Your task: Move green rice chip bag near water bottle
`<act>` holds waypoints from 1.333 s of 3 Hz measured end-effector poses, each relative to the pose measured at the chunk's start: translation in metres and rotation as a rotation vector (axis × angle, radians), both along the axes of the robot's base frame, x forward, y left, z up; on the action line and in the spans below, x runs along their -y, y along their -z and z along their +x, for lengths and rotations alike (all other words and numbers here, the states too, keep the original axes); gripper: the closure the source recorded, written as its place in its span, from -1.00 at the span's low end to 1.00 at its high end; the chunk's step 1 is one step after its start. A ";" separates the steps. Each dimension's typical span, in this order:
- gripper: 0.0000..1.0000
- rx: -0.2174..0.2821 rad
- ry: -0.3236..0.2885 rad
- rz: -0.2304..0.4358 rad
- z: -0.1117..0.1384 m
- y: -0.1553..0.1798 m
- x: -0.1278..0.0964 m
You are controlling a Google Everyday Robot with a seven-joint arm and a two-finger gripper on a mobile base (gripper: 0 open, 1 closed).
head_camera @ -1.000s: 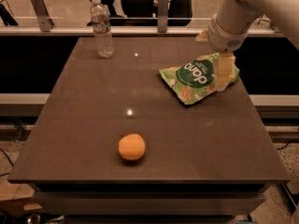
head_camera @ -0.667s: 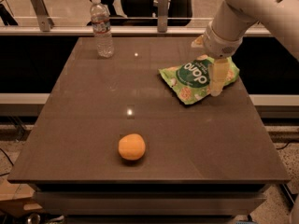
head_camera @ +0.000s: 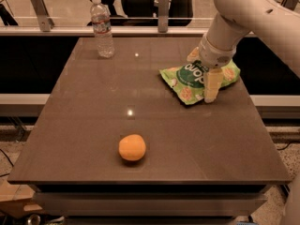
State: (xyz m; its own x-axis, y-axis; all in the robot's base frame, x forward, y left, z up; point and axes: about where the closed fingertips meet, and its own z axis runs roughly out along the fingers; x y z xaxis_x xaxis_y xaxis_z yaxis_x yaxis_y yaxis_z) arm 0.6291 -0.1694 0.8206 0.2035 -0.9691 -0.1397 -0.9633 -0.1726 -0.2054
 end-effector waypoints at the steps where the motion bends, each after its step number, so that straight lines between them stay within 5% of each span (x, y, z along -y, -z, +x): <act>1: -0.17 -0.008 -0.005 0.008 0.000 0.003 -0.002; 3: 0.76 -0.008 -0.006 0.009 0.000 -0.005 -0.002; 4: 1.00 -0.008 -0.006 0.009 0.000 -0.005 -0.002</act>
Offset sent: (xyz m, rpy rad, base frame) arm -0.0014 0.0074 -0.0111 0.0372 0.0092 0.0230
